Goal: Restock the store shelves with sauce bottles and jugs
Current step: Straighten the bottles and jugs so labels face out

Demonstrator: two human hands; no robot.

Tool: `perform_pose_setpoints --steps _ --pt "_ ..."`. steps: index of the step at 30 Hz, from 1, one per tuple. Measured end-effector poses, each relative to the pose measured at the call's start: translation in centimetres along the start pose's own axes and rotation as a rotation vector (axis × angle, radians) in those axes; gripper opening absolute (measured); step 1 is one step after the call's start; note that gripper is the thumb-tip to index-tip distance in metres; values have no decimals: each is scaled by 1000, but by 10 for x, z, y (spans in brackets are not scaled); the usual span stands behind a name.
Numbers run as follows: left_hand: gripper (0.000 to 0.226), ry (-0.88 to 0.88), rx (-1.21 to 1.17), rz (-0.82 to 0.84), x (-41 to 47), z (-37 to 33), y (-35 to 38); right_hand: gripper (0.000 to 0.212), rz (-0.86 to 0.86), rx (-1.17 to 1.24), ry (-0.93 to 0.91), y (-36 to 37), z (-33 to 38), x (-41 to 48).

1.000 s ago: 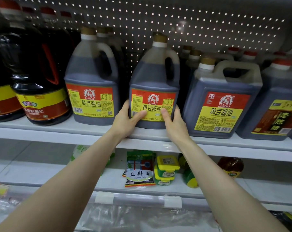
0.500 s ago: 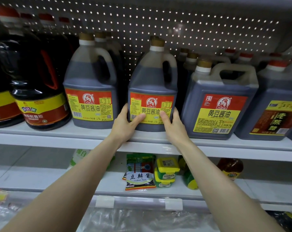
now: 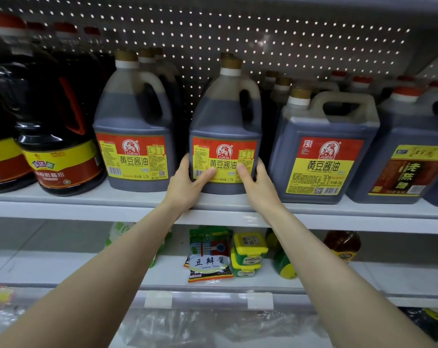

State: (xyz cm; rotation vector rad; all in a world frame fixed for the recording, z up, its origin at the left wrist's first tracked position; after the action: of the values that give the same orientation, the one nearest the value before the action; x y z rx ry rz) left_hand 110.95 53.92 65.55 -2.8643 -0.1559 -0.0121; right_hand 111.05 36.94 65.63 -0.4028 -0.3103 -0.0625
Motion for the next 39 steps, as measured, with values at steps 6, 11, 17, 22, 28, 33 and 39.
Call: perform_pose_setpoints --steps 6,11,17,22,28,33,39 --pt "72 -22 -25 13 -17 -5 -9 66 -30 115 -27 -14 17 -25" --pt "70 13 -24 -47 -41 -20 -14 62 -39 129 -77 -37 39 -44" --pt "61 60 -12 -91 -64 -49 -1 57 -129 109 -121 -74 54 -65" --pt "58 74 -36 -21 -70 -70 30 50 -223 100 -117 -109 56 -76" --pt "62 51 -44 52 -68 -79 78 53 -277 51 -95 -152 37 -77" --pt "77 17 -40 79 -64 -77 112 64 -244 50 -65 -174 10 -68" --pt "105 -8 -36 83 -51 -66 141 69 -97 139 -53 -183 -21 -43"
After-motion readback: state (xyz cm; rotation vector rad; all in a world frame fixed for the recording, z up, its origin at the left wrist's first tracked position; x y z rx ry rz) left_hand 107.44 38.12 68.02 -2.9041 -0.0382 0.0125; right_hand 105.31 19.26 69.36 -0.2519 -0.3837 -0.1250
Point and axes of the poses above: each hand's wrist, its own x-axis towards the middle knuckle, its own y-axis out of the palm, z = x × y, the point moved 1 cm from there along x, towards the middle knuckle, and after that the axes turned 11 degrees about -y, right-handed, at the moved point
